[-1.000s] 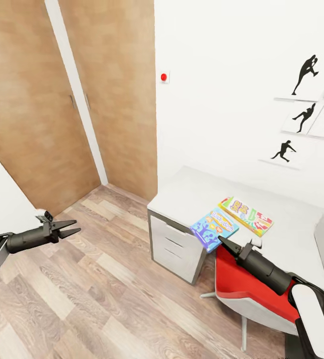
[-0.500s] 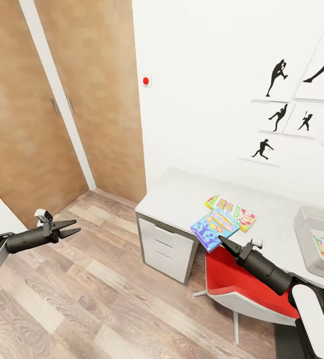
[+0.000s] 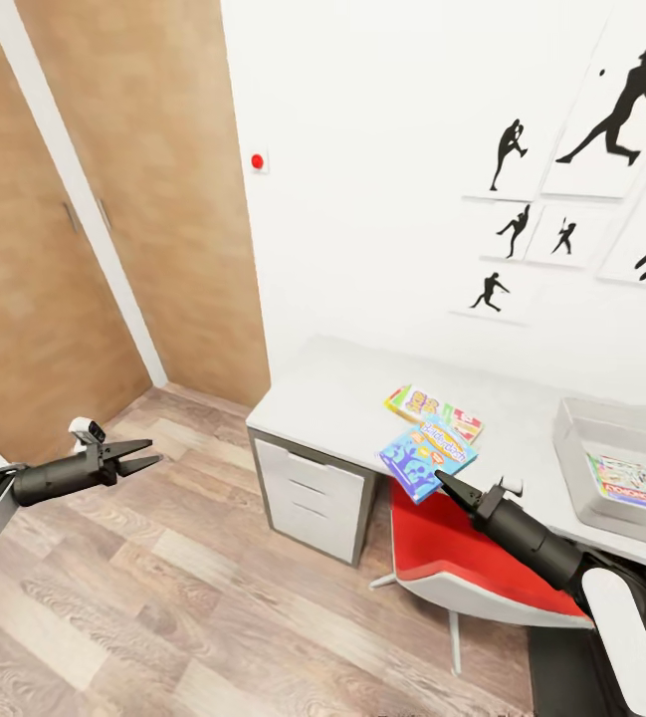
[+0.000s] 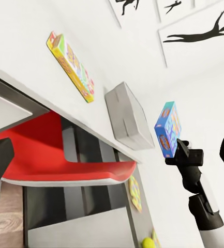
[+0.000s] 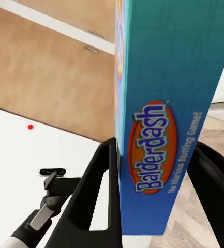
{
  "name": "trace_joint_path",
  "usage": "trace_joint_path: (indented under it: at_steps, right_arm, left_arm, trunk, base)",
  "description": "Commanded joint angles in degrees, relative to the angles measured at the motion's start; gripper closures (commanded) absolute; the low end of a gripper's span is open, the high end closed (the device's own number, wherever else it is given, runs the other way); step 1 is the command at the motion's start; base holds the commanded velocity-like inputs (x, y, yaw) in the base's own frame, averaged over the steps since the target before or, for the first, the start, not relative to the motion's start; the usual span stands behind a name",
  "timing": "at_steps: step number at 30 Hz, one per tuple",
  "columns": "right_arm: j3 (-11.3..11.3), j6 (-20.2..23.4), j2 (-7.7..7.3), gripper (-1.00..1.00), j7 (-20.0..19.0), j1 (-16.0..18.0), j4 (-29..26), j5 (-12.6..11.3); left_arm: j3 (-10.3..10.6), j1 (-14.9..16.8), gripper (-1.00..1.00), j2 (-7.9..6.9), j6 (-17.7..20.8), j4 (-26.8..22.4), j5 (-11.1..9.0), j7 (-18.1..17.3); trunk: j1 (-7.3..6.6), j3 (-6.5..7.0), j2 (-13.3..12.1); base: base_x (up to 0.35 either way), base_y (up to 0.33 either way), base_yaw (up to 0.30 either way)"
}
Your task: Put all the toys in the child's room - the three board games (two on the bed and one on the table), the two jigsaw puzzles on the table, and the tennis ball on the table - inside the toy box on the table in the child's room.
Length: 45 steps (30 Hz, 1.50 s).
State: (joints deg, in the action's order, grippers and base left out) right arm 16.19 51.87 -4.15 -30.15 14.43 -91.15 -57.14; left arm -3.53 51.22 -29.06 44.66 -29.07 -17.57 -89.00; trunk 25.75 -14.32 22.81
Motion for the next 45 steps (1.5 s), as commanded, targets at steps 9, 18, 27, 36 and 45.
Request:
trace_joint_path:
  at_steps: [9,18,27,36,45]
  right_arm:
    - [0.1,0.3,0.01,1.0,-0.3,0.1,0.0,0.0]
    - [0.4,0.3,-0.61,1.0,-1.8,0.1,0.1,0.0]
    - [-1.7,0.6,-0.48,1.0,-3.2,0.1,0.0,1.1]
    - [-1.9,4.0,-5.7,1.0,-3.1,1.6,0.1,1.5]
    - [-0.4,7.5,-13.47,1.0,2.7,16.2,5.8,1.0]
  left_arm:
    - [0.0,0.0,-1.0,-0.2,0.6,0.0,0.0,-0.2]
    - [-0.3,0.0,-1.0,-3.18,0.6,-0.2,-0.2,-1.0]
    - [-0.4,2.2,-1.0,-0.13,10.5,-14.0,0.6,-1.0]
    - [-0.5,2.9,-1.0,5.56,14.4,-25.5,5.4,3.9]
    - [-0.5,6.4,-1.0,16.7,14.6,-25.5,5.3,24.8]
  trunk:
    - [0.03,0.08,0.1]
    - [0.03,0.41,0.1]
    - [0.03,0.75,0.1]
    - [0.03,1.03,0.1]
    - [0.03,1.35,0.1]
  base:
    - [0.0,0.0,-0.278]
    - [0.0,0.0,-0.28]
    - [0.0,0.0,-0.28]
    - [0.0,0.0,-0.28]
    - [0.0,0.0,-0.213]
